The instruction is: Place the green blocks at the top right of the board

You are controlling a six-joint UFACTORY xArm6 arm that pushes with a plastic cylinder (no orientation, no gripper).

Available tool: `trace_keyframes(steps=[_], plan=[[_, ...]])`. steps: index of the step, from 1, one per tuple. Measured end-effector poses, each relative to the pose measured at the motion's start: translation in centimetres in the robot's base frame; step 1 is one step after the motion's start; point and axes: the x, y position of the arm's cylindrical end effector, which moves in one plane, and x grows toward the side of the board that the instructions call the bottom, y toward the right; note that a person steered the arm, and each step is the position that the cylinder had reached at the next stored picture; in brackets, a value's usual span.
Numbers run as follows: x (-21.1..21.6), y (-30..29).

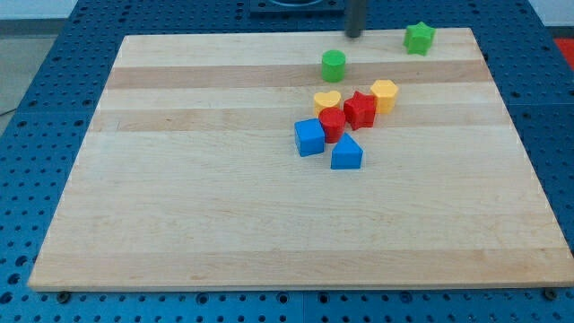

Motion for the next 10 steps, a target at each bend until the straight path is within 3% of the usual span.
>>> trace_keyframes(steps=[1,2,3,5,7,10], plan=[[4.6,-6.5],[11.2,-7.1],[12.5,-4.1],[4.8,2.7],[7.3,2.4],[5.7,7.9]])
